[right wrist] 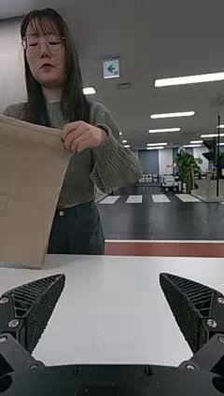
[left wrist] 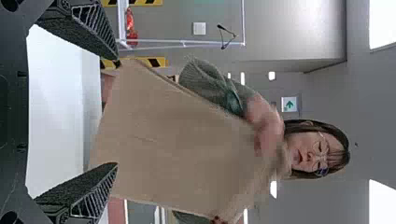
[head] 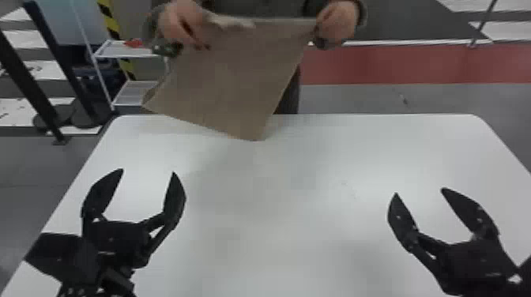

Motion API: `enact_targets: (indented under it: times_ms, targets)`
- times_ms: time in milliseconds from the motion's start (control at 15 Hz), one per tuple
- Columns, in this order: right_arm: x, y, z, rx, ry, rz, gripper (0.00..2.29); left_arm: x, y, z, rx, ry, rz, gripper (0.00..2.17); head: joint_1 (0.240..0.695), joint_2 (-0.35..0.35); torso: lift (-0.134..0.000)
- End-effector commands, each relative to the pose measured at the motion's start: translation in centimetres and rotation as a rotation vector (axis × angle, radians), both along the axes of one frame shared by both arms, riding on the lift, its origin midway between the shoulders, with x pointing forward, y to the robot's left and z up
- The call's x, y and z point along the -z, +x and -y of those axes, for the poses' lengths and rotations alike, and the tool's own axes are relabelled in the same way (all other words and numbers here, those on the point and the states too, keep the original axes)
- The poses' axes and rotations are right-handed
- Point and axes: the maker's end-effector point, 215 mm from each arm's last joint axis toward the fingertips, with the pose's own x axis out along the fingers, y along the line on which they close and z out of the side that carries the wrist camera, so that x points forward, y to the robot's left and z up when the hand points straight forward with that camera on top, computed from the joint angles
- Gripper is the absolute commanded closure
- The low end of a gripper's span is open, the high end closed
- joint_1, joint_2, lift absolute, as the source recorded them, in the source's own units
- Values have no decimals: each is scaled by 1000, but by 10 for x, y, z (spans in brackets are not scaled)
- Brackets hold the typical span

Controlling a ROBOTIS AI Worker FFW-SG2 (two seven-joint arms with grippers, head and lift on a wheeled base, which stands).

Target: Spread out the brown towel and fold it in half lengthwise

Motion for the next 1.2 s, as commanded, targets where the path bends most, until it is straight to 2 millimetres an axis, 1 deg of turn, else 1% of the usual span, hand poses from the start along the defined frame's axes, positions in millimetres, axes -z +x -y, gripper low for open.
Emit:
enact_targets:
  times_ms: [0, 267, 400, 467, 867, 1133]
  targets:
    - [-1, -1, 0, 0, 0, 0, 144, -1, 0, 2, 4, -1, 2, 80, 695, 51, -125]
    - [-1, -2, 0, -2, -1, -1, 144, -5, -2, 2, 5, 0, 14, 80, 695, 49, -125]
    - [1, -3, 0, 0, 0, -4, 144, -3, -2, 2, 3, -2, 11, 80, 695, 49, -125]
    - [0, -4, 1, 1, -1, -4, 144, -2, -3, 5, 8, -4, 9, 80, 695, 49, -125]
    - [1, -5, 8, 12, -6, -5, 144, -2, 2, 8, 13, -6, 14, 80, 695, 34, -125]
    - [-1, -2, 7, 12, -4, -3, 144, -3, 3, 8, 14, -5, 19, 80, 695, 30, -125]
